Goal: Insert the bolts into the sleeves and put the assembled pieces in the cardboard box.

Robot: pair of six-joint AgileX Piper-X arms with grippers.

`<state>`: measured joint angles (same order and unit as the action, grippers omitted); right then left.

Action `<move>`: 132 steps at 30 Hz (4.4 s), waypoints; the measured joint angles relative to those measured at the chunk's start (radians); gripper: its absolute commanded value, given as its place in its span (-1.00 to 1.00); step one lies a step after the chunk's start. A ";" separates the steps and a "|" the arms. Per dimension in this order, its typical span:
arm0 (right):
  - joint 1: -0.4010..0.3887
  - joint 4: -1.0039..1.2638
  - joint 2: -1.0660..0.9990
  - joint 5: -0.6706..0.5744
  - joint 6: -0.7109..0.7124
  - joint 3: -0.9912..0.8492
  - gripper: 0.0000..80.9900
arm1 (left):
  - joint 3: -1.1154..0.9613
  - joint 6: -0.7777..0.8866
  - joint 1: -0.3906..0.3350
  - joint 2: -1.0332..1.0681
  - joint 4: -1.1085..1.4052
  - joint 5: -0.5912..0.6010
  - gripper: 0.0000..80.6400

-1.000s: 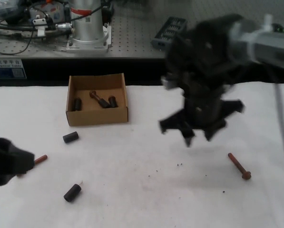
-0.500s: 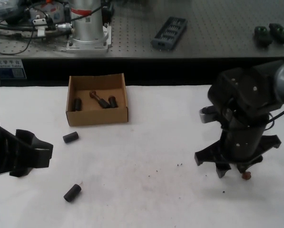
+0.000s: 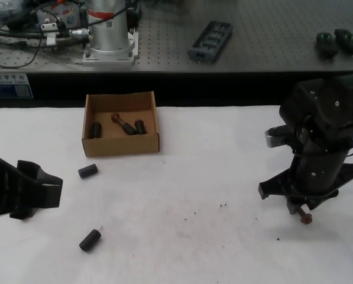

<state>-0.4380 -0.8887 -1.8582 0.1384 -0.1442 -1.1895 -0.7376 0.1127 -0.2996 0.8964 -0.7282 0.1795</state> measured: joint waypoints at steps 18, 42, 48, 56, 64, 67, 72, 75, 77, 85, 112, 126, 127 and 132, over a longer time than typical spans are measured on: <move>0.021 0.014 -0.051 -0.020 0.077 -0.002 -0.48 | 0.000 0.000 0.000 0.000 -0.060 0.000 -0.01; -0.101 -0.142 0.157 -0.266 0.717 0.003 -0.89 | 0.000 0.000 0.000 0.000 -0.084 0.000 -0.01; -0.146 -0.234 0.219 -0.311 0.888 0.003 -0.89 | 0.000 0.000 0.000 0.000 -0.083 0.000 -0.01; -0.146 -0.271 0.219 -0.337 1.000 0.064 -0.89 | 0.000 0.000 0.000 0.000 -0.083 0.000 -0.01; -0.146 -0.289 0.216 -0.387 1.109 0.139 -0.72 | 0.000 0.000 0.000 0.000 -0.067 0.000 -0.01; -0.146 -0.251 0.216 -0.408 1.083 0.141 -0.34 | 0.000 0.000 0.000 0.000 -0.055 0.000 -0.01; -0.146 -0.168 0.216 -0.328 0.891 0.141 -0.11 | 0.000 0.000 0.000 0.000 -0.042 0.000 -0.01; -0.148 -0.169 0.216 -0.281 0.697 0.141 -0.11 | 0.000 0.000 0.000 0.000 -0.040 0.000 -0.01; -0.151 -0.188 0.216 -0.300 0.416 0.143 -0.11 | 0.000 0.000 0.000 0.000 -0.040 0.000 -0.01; -0.204 -0.150 0.216 -0.520 -0.166 0.206 -0.11 | 0.000 0.000 0.000 0.000 -0.040 0.000 -0.01; -0.325 0.262 0.216 -0.355 -1.240 0.306 -0.11 | 0.000 0.000 0.000 -0.087 -0.043 0.000 -0.01; -0.268 0.178 0.235 -0.297 -1.142 0.340 -0.21 | 0.000 0.000 0.000 -0.087 -0.043 0.000 -0.01; -0.268 0.178 0.237 -0.289 -1.139 0.340 -0.27 | 0.000 0.000 0.000 -0.087 -0.043 0.000 -0.01; -0.268 0.178 0.237 -0.278 -1.123 0.340 -0.40 | 0.000 0.000 0.000 -0.087 -0.043 0.000 -0.01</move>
<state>-0.7058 -0.7105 -1.6211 -0.1400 -1.2669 -0.8495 -0.7376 0.1127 -0.2996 0.8095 -0.7715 0.1795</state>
